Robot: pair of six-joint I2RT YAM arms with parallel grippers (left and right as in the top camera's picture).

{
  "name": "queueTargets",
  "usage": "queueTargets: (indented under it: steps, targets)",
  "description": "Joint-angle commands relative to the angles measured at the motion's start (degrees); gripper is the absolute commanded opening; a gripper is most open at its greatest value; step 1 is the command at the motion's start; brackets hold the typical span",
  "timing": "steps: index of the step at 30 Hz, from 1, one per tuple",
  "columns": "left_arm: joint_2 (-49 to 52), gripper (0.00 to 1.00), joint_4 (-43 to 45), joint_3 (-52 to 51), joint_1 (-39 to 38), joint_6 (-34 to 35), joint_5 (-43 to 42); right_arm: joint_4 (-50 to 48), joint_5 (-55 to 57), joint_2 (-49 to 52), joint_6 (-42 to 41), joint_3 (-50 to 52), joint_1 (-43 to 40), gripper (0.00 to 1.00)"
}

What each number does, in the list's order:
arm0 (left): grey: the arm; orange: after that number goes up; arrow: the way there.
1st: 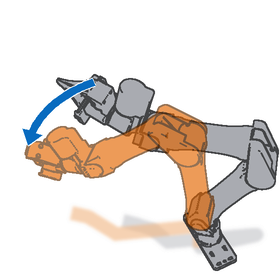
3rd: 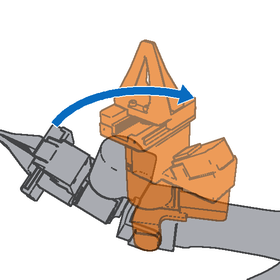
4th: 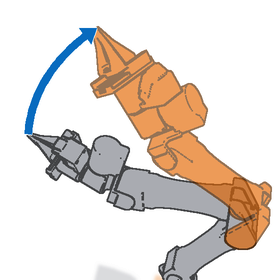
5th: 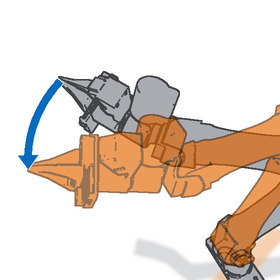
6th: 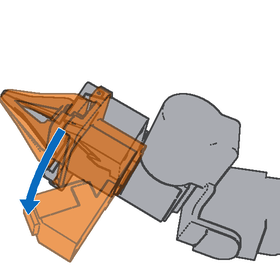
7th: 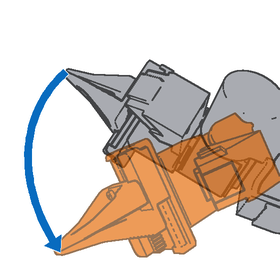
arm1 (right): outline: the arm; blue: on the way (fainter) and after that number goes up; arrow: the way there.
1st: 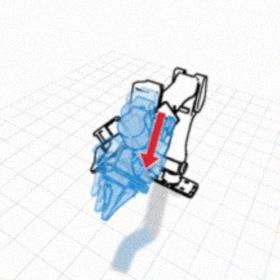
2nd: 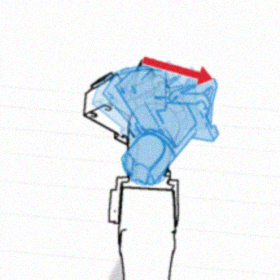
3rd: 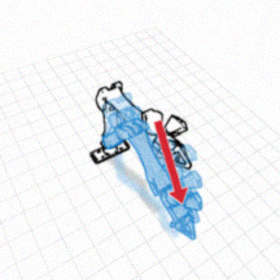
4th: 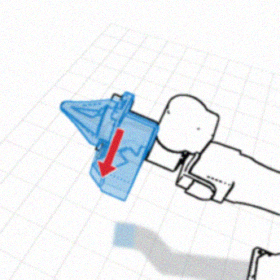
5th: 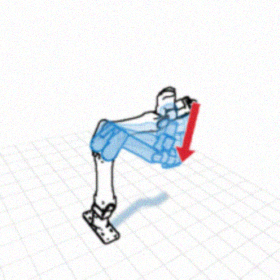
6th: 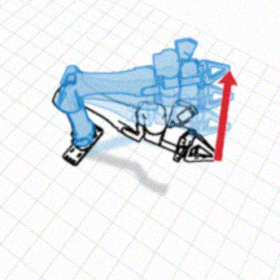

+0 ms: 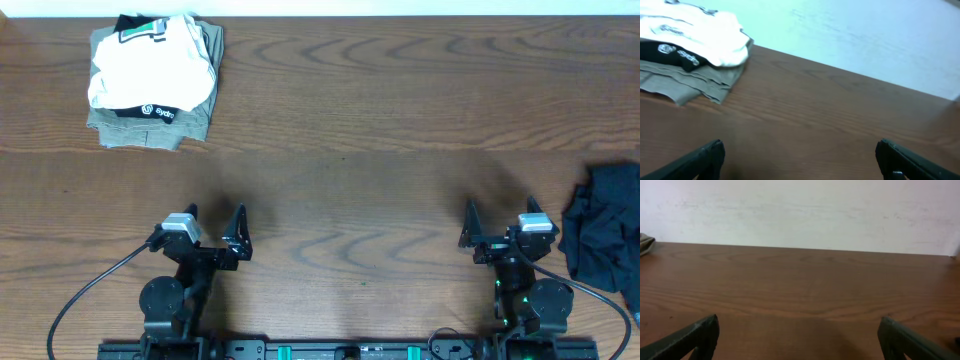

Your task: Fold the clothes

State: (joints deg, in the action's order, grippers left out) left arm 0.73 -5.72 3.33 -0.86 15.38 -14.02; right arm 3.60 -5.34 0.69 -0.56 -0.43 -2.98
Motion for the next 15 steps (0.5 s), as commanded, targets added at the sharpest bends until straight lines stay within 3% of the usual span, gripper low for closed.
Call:
queueTargets:
  steps: [1,9,15]
  targets:
    - [-0.63,0.98,-0.24,-1.79,-0.24,-3.15,5.22,0.24,0.39,-0.37,0.83,0.11,-0.48,0.99]
    - [-0.66,0.98,2.01,-3.13,-2.03,-5.18,14.62,0.24,0.39,-0.37,0.83,0.11,-0.48,0.99]
    - [-0.66,0.98,6.49,-3.13,-2.43,-6.88,14.93,0.26,0.42,-0.37,0.83,0.11,-0.48,0.99]
